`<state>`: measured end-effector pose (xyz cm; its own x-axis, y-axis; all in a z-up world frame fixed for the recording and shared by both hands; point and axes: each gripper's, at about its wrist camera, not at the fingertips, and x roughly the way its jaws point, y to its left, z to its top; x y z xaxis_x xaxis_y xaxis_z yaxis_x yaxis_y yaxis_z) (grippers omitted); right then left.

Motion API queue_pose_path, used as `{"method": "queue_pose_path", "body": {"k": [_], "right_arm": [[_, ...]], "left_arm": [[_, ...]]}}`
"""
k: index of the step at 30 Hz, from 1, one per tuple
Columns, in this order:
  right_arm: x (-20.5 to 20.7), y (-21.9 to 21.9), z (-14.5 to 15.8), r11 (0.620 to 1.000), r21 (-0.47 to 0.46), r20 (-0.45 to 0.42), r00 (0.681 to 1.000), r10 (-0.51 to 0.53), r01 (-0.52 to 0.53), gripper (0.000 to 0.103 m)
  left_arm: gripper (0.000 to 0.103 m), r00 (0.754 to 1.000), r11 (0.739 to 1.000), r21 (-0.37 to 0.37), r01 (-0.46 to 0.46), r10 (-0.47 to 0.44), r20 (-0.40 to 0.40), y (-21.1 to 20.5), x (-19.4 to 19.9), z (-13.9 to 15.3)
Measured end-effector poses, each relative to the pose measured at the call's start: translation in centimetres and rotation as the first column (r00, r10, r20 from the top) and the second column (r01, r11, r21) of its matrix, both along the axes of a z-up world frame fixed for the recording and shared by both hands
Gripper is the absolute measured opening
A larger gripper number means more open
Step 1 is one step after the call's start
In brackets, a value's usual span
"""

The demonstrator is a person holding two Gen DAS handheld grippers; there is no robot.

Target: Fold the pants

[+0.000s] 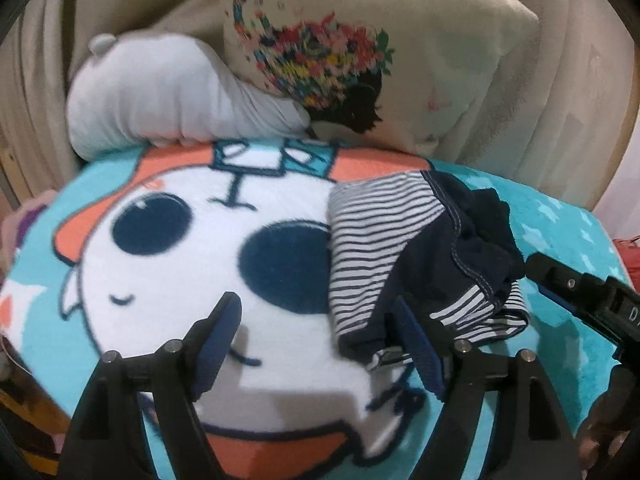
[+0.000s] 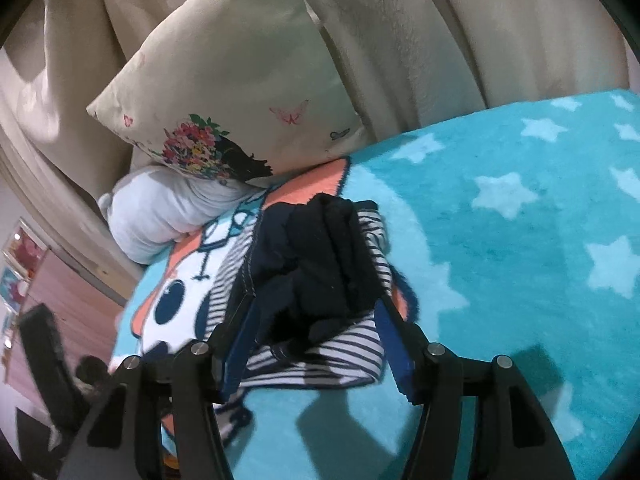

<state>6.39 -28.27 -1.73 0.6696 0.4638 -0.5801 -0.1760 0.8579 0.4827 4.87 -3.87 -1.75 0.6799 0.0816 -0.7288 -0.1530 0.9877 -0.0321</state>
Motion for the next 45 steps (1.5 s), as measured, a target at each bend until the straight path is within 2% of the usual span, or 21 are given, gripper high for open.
{"method": "queue_pose_path", "body": {"k": [3, 12, 19, 22, 24, 26, 29, 34, 41, 45], "right_arm": [[-0.7, 0.0, 0.1, 1.0, -0.015, 0.006, 1.0, 0.0, 0.0, 0.064], [-1.2, 0.0, 1.1, 0.999, -0.029, 0.016, 1.0, 0.014, -0.014, 0.064], [4.3, 2.7, 3.0, 0.993, -0.056, -0.008, 0.994, 0.107, -0.107, 0.065], [7.1, 4.0, 2.0, 0.989, -0.038, -0.052, 0.989, 0.142, -0.144, 0.065], [8.7, 4.3, 0.6, 0.99, -0.044, -0.097, 0.987, 0.127, -0.131, 0.065], [9.3, 4.4, 0.1, 0.991, -0.05, -0.1, 0.988, 0.117, -0.122, 0.065], [8.7, 4.4, 0.8, 0.992, -0.053, -0.084, 0.99, 0.113, -0.118, 0.065], [5.4, 4.0, 2.5, 0.992, -0.11, 0.003, 0.997, 0.071, -0.07, 0.067], [1.3, 2.1, 2.1, 0.988, -0.153, 0.049, 0.999, -0.005, 0.013, 0.069], [0.1, 1.9, 1.8, 0.985, -0.173, 0.06, 0.998, -0.016, 0.027, 0.069]], "left_arm": [[0.082, 1.0, 0.999, 0.034, -0.016, 0.015, 0.026, 0.0, -0.9, 0.6], [0.082, 0.999, 0.995, 0.092, -0.028, 0.025, 0.029, -0.2, -1.9, 0.9], [0.083, 0.999, 0.994, 0.1, -0.047, 0.045, 0.021, 0.3, -2.0, 0.6], [0.083, 0.999, 0.994, 0.099, -0.049, 0.048, 0.017, 0.6, -1.9, 0.4], [0.083, 0.999, 0.994, 0.094, -0.051, 0.05, 0.014, 0.9, -1.9, 0.3], [0.083, 0.999, 0.995, 0.088, -0.051, 0.051, 0.008, 1.3, -1.7, 0.1], [0.083, 0.999, 0.996, 0.077, -0.053, 0.053, -0.001, 1.7, -1.4, -0.3], [0.083, 0.998, 0.996, 0.065, -0.056, 0.056, 0.0, 2.0, -1.2, -0.5], [0.083, 0.998, 0.997, 0.059, -0.057, 0.057, 0.004, 2.2, -1.5, -0.4], [0.083, 0.998, 0.996, 0.063, -0.055, 0.054, 0.02, 1.8, -1.9, 0.0]]}}
